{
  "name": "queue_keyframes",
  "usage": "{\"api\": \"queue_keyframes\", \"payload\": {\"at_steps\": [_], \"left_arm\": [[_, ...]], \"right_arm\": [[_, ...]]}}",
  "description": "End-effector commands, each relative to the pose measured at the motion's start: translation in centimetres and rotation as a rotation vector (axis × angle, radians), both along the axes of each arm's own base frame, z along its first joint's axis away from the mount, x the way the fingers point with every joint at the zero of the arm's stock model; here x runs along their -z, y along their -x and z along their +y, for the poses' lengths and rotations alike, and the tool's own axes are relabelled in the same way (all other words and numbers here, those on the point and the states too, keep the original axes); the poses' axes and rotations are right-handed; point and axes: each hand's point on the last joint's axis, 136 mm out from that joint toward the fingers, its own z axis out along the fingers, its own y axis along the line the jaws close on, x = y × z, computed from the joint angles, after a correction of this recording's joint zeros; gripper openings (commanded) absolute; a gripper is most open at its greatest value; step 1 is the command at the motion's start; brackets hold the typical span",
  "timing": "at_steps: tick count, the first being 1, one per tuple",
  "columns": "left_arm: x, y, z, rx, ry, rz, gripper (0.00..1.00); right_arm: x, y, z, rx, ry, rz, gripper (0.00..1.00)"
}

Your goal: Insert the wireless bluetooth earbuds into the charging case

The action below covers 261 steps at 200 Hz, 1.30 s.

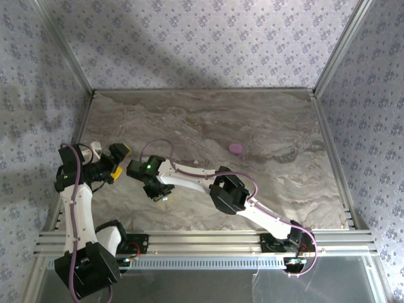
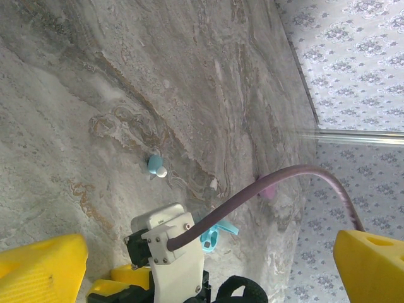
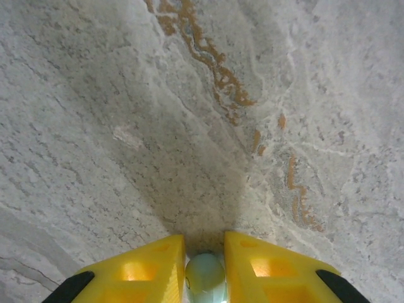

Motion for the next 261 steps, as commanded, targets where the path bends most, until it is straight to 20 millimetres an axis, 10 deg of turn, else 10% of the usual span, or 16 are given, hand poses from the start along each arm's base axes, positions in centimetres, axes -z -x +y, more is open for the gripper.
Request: {"api": "queue_keyframes", "payload": {"at_steps": [1,138,261], "left_arm": [[0.3,0.2,0.0,0.006,0.0,0.0,1.0],[0.2,-0.2,-0.2,0.014,0.012,-0.026,1.0],[5.6,1.1,-9.7,0.23,-0.097,0.031,1.0]], "right_arm": [[1.0,0.2,-1.3,-0.008,0.075,0.009,0.22],[-5.4,-2.1,-2.5,0.055,-0.163,-0.116,0.17],[-7.8,-6.2,-11.2,0.139,-0.48,-0.265,0.17]]}}
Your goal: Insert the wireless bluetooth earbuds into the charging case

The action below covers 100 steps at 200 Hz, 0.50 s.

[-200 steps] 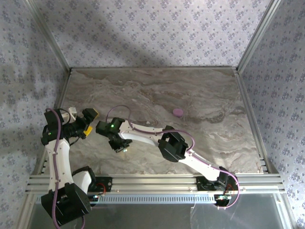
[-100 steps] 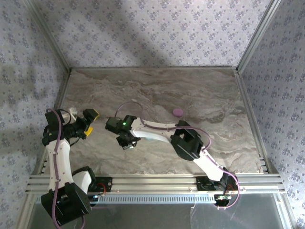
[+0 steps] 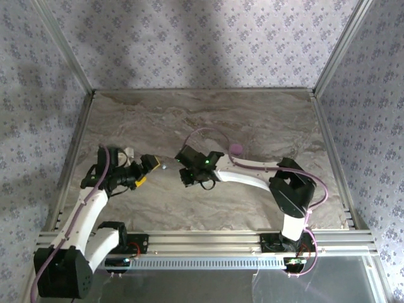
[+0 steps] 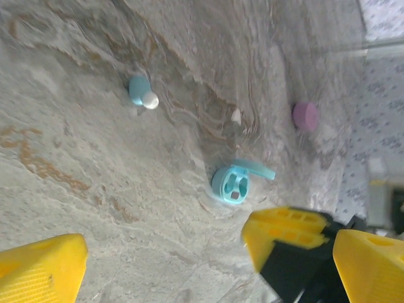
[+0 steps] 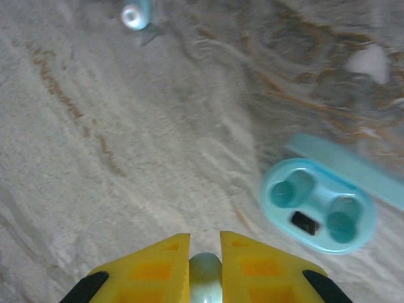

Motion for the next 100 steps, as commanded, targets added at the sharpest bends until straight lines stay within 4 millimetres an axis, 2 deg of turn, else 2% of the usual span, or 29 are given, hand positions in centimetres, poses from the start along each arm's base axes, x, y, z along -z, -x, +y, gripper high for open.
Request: {"api": "queue_keyframes", "payload": {"at_steps": [1,59,100], "left_arm": [[0.1,-0.6,-0.7,-0.022,-0.02,-0.037,1.0],[2.4,1.1,-2.4,0.02,-0.045,-0.018,1.0],[2.9,1.5,-3.0,0.038,-0.055,-0.009,1.0]], "right_arm": [[-1.5,-1.2,-0.1,-0.028,-0.113,-0.069,0.17],[-0.6,-2.3,-2.5,-0.001,-0.212,-0.064,0.18],[0.3,-2.9,-3.0,0.01,-0.242,-0.075,0.18]]}}
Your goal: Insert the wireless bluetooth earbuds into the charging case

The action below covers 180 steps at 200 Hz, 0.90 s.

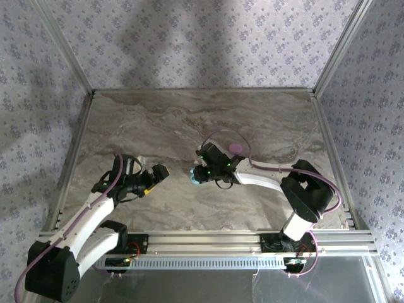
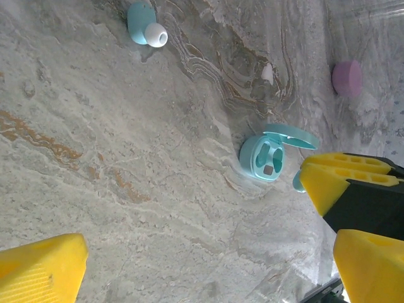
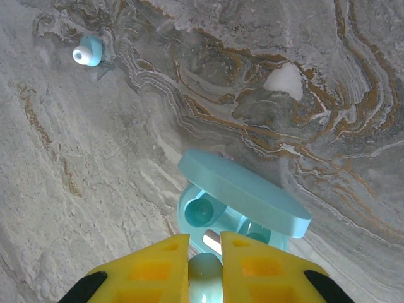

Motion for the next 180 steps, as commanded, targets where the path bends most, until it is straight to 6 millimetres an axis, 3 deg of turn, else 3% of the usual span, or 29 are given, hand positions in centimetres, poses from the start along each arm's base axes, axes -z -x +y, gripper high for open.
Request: {"api": "queue_keyframes", "payload": {"at_steps": [1,180], "left_arm": [[-0.5,-0.6,-0.2,-0.014,0.002,-0.033,1.0],[-0.5,-0.4,-0.4,-0.007,-0.005,-0.036,1.0]], "right_arm": [[-1.3,-0.6,0.7,-0.019,-0.07,-0.048,0.18],[1.9,-0.7,-0.5,0.003,-0.026,-0.065,0.17]]}}
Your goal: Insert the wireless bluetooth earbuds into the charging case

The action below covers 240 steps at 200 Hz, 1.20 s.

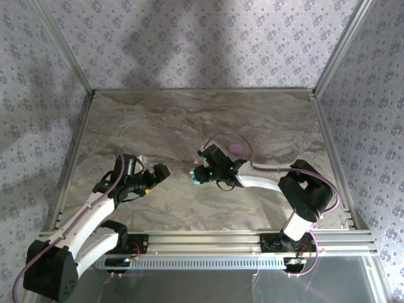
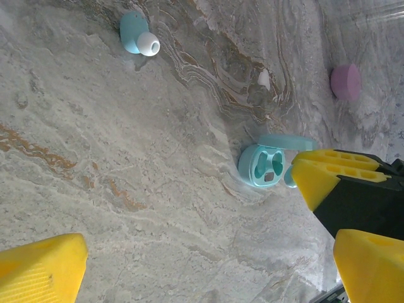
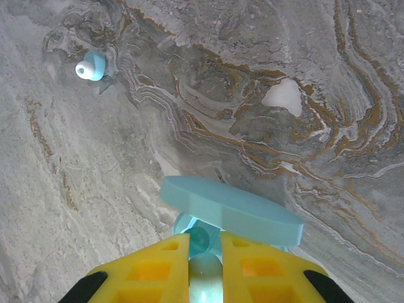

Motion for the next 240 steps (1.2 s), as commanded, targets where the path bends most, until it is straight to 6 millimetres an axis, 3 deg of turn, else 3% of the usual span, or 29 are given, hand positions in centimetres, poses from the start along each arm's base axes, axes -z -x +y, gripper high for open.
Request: {"api": "queue_keyframes", "payload": {"at_steps": [1,240], "left_arm": [[-0.28,-0.09,-0.09,-0.004,0.006,-0.013,1.0],[-0.55,-0.22,-0.12,-0.001,-0.003,-0.016,1.0]], "right_arm": [[1.2,-0.04,-0.53,-0.001,0.029,-0.019,0.17],[1.61,-0.23,-0.46,0.02,0.0,-0.089,0.17]]}}
